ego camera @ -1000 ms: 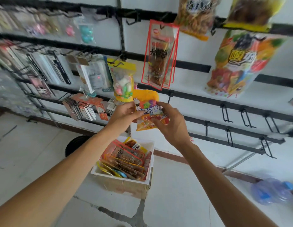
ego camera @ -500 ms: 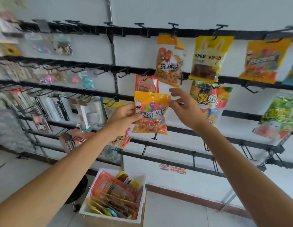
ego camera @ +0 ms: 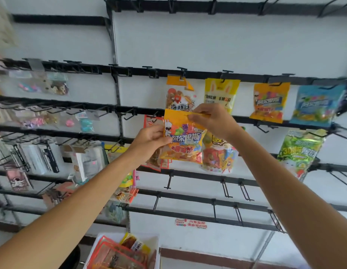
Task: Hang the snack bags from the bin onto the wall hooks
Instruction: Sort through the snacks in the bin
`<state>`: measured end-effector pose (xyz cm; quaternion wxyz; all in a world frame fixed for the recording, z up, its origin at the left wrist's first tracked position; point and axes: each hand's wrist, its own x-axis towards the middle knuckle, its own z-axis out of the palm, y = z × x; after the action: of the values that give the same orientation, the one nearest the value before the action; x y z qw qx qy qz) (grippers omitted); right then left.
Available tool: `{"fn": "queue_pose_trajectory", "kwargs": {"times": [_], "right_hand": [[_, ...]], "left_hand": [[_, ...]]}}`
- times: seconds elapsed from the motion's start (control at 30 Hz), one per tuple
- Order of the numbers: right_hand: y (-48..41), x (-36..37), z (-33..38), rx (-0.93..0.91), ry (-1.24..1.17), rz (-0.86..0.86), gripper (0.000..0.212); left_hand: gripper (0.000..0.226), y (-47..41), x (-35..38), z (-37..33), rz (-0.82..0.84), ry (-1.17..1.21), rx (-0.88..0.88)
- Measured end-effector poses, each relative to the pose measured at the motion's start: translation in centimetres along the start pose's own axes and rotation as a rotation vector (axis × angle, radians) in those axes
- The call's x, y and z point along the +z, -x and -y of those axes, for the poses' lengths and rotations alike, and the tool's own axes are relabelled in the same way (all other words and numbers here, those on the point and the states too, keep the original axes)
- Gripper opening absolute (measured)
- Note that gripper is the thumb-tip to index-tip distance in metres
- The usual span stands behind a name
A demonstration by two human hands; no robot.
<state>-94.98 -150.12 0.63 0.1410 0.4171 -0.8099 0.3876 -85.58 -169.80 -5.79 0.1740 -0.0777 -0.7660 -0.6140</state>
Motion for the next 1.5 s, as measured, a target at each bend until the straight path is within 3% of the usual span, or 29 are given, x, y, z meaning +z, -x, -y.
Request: {"fn": "queue_pose_trajectory", "kwargs": {"times": [0.3,0.47,0.67,0.93,1.07,1.23,1.5], "right_hand": [[1.2,-3.8,1.0,0.047,0.131,-0.104,0.016],[3.0,-5.3,1.0,0.089,0.181,-0.151,0.016],[5.9,-6.5,-0.3,0.171,0.23,-0.235,0.008],[10.7,-8.4,-3.1,0.333,0.155,-0.393,0.019],[13.0,-10.2,-4.7,0.425,-0.031,-0.438,0.028],[15.5,-10.6,-8.2,0.492,-0.134,-0.341,0.029],[16.6,-12.8,-14.1,0.449,-0.238,-0.345,0.008]], "left_hand": [[0.024,-2.8,1.4,-1.5,0.161,0.009,0.083],[0.041,-4.3,3.5,-1.3,0.326,0.106,0.033],[0.036,-4.7,8.0,1.3,0.471,0.098,-0.014],[0.028,-5.2,13.4,1.9,0.567,0.116,-0.023],[0.027,-6.0,16.4,1.3,0.538,0.182,-0.043],[0.023,-7.6,20.6,1.4,0.479,0.182,-0.066],[0.025,-9.7,26.2,1.2,0.4,0.133,-0.083]]}}
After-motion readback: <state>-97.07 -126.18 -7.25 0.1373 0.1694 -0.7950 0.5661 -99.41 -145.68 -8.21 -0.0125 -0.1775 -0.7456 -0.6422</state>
